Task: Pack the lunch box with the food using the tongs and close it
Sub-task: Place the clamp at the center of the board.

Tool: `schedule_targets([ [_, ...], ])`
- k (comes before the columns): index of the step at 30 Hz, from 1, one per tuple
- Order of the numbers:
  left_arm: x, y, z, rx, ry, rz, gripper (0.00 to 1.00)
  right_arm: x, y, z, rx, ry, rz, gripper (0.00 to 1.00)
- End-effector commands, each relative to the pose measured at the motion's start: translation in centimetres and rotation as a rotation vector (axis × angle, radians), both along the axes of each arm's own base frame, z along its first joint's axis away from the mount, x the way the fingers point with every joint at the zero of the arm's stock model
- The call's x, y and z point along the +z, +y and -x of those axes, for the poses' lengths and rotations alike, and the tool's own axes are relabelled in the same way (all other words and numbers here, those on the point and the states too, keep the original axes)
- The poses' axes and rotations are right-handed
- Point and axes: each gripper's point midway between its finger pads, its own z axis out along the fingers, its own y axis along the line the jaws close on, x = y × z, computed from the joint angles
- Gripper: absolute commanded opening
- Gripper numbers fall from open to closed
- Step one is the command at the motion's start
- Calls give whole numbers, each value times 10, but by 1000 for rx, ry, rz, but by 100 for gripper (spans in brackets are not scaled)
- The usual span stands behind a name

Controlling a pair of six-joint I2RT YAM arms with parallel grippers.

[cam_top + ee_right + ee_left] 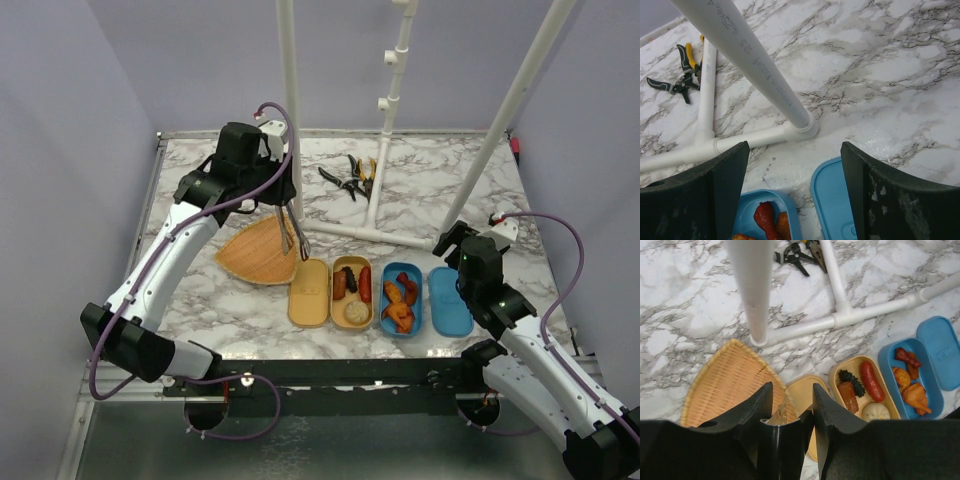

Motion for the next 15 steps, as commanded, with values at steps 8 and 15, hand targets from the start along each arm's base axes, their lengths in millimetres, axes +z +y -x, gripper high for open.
schedule_targets([
  [8,7,101,-24,251,-31,-126,37,2,-4,-3,-17,-2,15,79],
  [15,5,215,-43,634,-12,-333,37,4,-2,-5,-5,-11,17,79],
])
